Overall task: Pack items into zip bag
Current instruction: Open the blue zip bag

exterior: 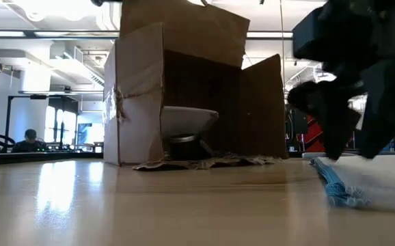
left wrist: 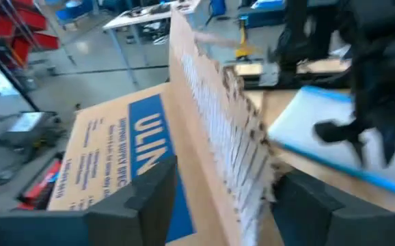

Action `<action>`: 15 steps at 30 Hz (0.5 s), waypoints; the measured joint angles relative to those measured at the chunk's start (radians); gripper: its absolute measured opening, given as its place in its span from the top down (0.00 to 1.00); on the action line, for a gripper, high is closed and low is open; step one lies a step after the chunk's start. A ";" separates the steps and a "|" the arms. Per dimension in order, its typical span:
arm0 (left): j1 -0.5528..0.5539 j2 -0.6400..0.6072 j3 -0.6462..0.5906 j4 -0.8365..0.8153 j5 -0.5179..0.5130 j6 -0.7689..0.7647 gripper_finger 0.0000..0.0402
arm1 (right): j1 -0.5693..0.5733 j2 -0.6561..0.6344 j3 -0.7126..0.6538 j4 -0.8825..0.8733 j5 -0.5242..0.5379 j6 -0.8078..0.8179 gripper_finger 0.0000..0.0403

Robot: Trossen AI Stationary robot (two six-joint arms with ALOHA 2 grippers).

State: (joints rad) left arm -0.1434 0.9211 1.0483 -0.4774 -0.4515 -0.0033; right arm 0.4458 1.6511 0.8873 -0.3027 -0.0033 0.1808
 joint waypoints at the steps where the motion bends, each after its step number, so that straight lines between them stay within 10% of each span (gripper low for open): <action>1: -0.022 -0.001 0.003 -0.001 0.000 -0.019 0.48 | 0.000 0.022 0.015 0.000 0.001 -0.024 0.58; 15: -0.447 0.221 -0.161 0.407 -0.100 -0.161 0.48 | 0.002 0.174 0.179 -0.085 -0.022 -0.210 0.71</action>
State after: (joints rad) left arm -0.5902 1.1419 0.8870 -0.0704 -0.5516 -0.1641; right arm 0.4480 1.8256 1.0659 -0.3872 -0.0251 -0.0294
